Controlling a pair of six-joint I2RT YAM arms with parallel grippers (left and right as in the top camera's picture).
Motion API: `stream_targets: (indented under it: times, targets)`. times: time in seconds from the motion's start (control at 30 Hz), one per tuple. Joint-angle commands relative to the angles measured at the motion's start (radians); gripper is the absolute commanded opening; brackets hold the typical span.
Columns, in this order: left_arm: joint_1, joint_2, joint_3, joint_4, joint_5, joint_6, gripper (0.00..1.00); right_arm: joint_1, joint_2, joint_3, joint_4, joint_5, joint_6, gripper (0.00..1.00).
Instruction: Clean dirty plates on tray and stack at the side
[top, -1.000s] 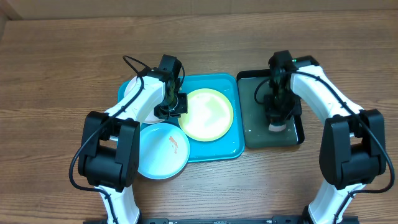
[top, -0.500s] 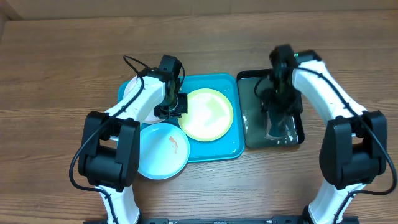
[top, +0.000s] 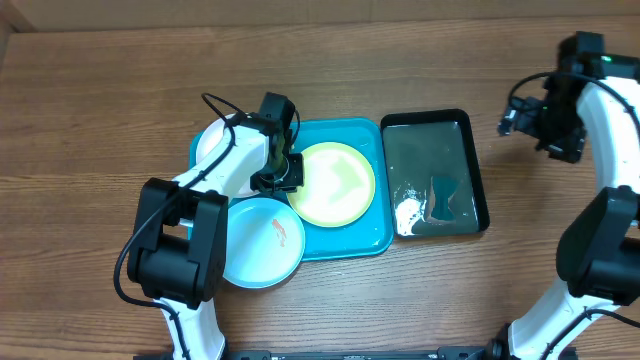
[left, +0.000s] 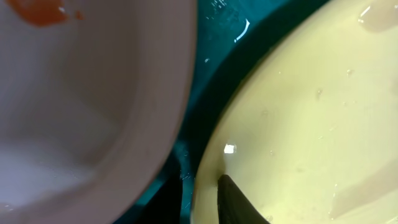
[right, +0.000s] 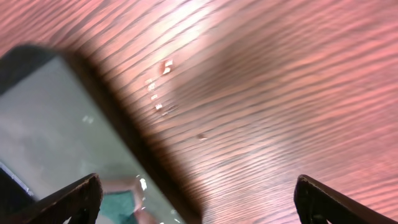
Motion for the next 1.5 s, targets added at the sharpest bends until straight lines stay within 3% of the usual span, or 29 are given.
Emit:
stream_targets:
  times: [0.0,0.03,0.3,0.6,0.8,1.1,1.33,1.47]
  targets:
    - [-0.026,0.007,-0.018,0.011,-0.008,-0.003,0.08,-0.033,-0.006,0.006,0.003,-0.005,0.003,1.00]
    - [-0.030,0.007,-0.018,0.010,-0.008,-0.003,0.04,-0.046,-0.006,0.006,0.005,-0.005,0.003,1.00]
    - [-0.032,0.006,0.026,-0.037,0.002,-0.003,0.04,-0.079,-0.006,0.006,0.011,-0.005,0.003,1.00]
    - [0.009,0.006,0.307,-0.235,-0.009,0.009,0.04,-0.079,-0.006,0.006,0.011,-0.005,0.003,1.00]
    - [0.011,0.006,0.468,-0.288,-0.004,0.024,0.04,-0.079,-0.006,0.006,0.011,-0.005,0.003,1.00]
    - [-0.084,0.007,0.523,-0.185,-0.030,0.017,0.04,-0.079,-0.006,0.006,0.011,-0.005,0.003,1.00]
    - [-0.203,0.006,0.523,-0.074,-0.178,-0.018,0.04,-0.079,-0.006,0.006,0.011,-0.005,0.003,1.00]
    - [-0.275,0.006,0.523,-0.035,-0.349,-0.018,0.04,-0.079,-0.006,0.006,0.011,-0.005,0.003,1.00]
